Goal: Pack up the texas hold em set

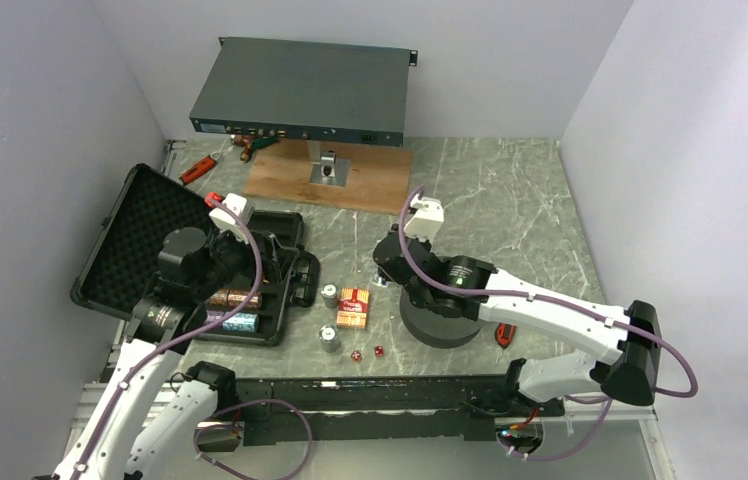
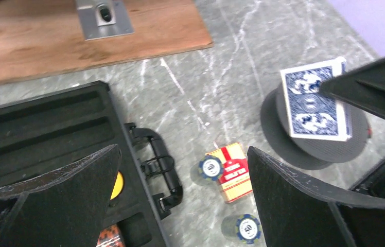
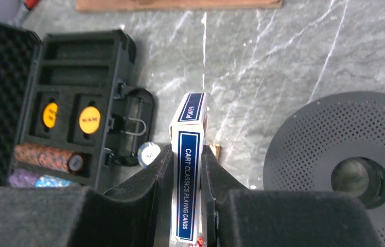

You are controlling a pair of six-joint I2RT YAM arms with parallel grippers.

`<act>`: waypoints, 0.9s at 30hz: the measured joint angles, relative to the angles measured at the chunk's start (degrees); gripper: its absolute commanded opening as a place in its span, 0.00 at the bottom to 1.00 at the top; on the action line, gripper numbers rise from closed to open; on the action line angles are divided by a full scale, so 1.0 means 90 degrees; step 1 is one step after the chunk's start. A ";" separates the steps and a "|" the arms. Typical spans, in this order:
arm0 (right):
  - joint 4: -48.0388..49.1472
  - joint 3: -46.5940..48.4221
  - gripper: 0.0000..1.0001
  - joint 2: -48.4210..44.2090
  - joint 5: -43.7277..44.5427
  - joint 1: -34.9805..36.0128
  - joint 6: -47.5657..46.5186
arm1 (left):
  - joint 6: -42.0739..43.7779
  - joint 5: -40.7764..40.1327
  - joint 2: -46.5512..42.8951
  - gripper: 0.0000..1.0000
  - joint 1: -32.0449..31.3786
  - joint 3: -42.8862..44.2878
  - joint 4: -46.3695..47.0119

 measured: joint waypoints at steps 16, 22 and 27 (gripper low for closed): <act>0.1603 -0.1027 0.00 -0.1396 0.0114 0.0000 -0.0284 | -0.0406 0.2599 0.0415 0.99 -0.0010 0.0287 0.0714; 0.2368 -0.1399 0.00 -0.1812 0.0107 0.0000 -0.0644 | -0.0833 0.2934 0.0644 0.99 -0.0308 0.0284 0.1217; 0.2764 -0.1647 0.00 -0.1923 0.0180 0.0000 -0.0758 | -0.1144 0.2820 0.0804 1.00 -0.0889 0.0182 0.1783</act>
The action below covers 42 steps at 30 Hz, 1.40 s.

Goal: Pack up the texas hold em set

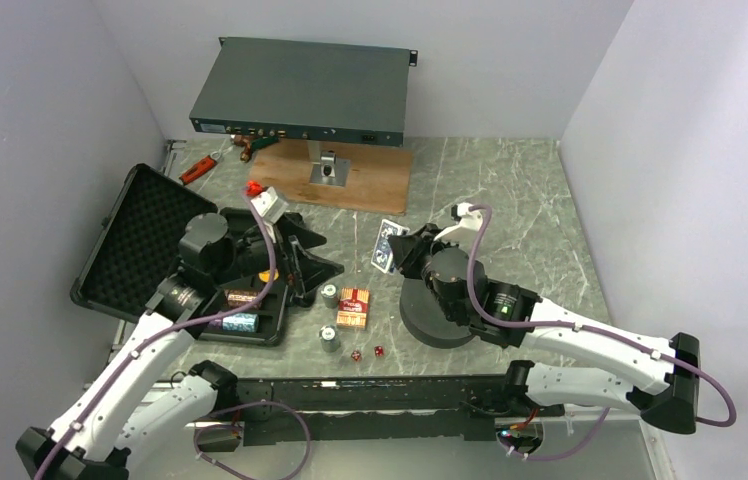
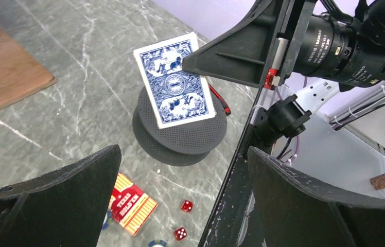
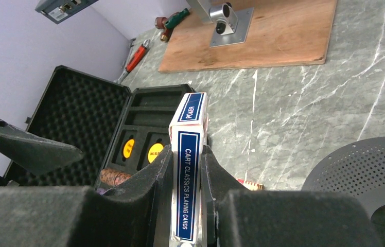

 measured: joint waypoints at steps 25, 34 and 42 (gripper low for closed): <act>0.0362 -0.0085 0.00 -0.0211 0.0221 0.0002 0.0049 | -0.0053 -0.2545 0.1865 1.00 -0.2013 0.0420 0.0605; 0.0559 -0.0311 0.00 -0.0384 0.0066 0.0000 -0.0136 | -0.0124 -0.2494 0.2166 1.00 -0.2217 0.0750 0.0787; 0.0576 -0.0311 0.00 -0.0401 -0.0056 0.0002 -0.0131 | -0.0141 -0.2567 0.2380 1.00 -0.2271 0.0872 0.0787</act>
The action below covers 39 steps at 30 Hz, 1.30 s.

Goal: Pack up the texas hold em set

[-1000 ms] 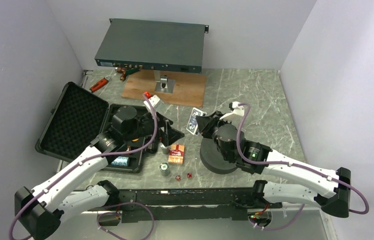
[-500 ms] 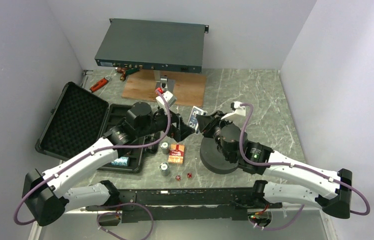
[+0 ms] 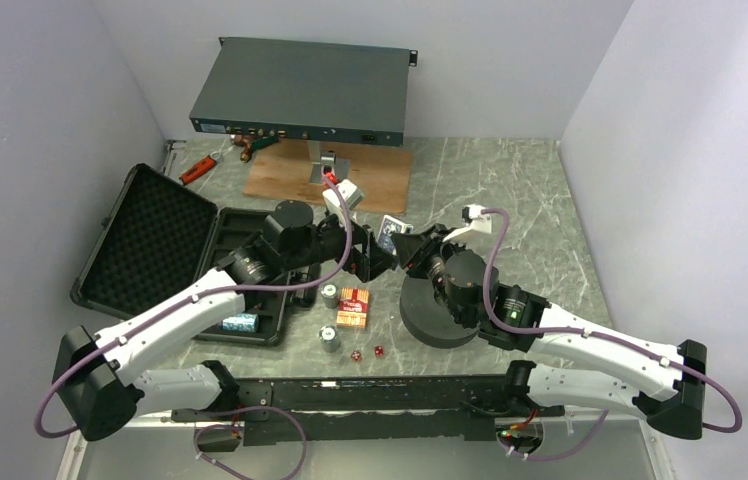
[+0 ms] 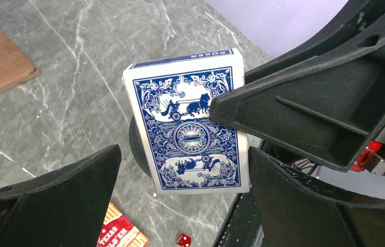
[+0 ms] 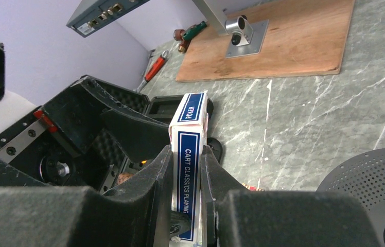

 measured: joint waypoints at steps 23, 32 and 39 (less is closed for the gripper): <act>0.0097 -0.0046 0.53 0.0002 -0.0007 -0.0002 0.0138 | -0.0304 0.0090 0.0328 0.27 -0.0121 0.0092 0.0238; 0.0318 -0.0044 1.00 0.0007 0.0126 -0.0012 0.0284 | -0.0260 0.0029 0.0328 0.22 -0.0124 0.0092 0.0134; -0.0114 0.0112 1.00 0.0007 0.0583 -0.0002 0.0282 | -0.0250 -0.0209 0.0192 0.21 -0.0124 0.0061 -0.0100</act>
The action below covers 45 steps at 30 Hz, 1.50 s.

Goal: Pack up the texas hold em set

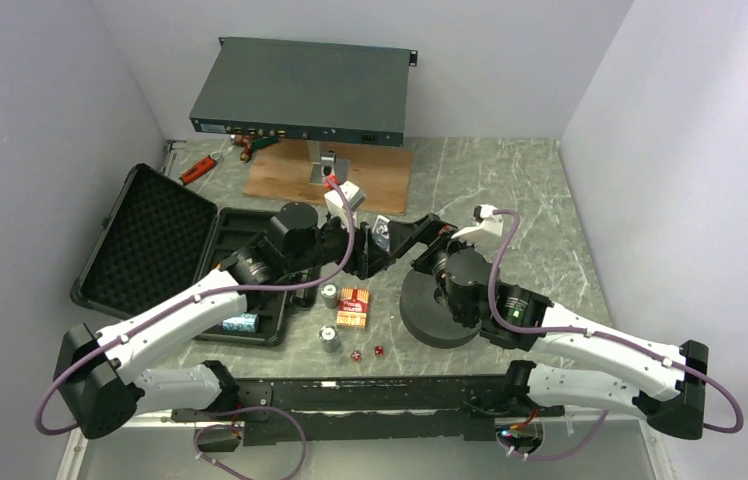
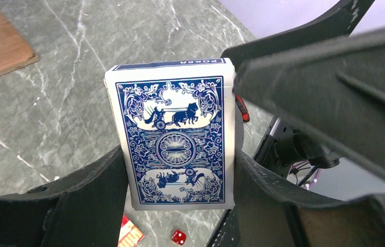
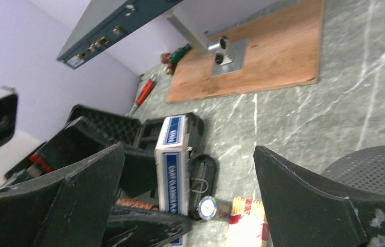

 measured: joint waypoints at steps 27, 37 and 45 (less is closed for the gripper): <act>-0.0661 -0.0760 1.00 -0.0852 0.1047 0.0000 -0.0578 | 0.0833 -0.3689 -0.1938 0.00 0.0789 0.0010 -0.3439; -0.0435 -0.1137 1.00 -0.0843 0.0789 0.0000 -0.0964 | 0.1496 -0.4143 -0.2217 0.00 0.2387 -0.0075 -0.3667; -0.0124 -0.1253 1.00 -0.0843 0.0707 0.0000 -0.1416 | 0.1943 -0.3927 -0.2028 0.00 0.3594 -0.0476 -0.3577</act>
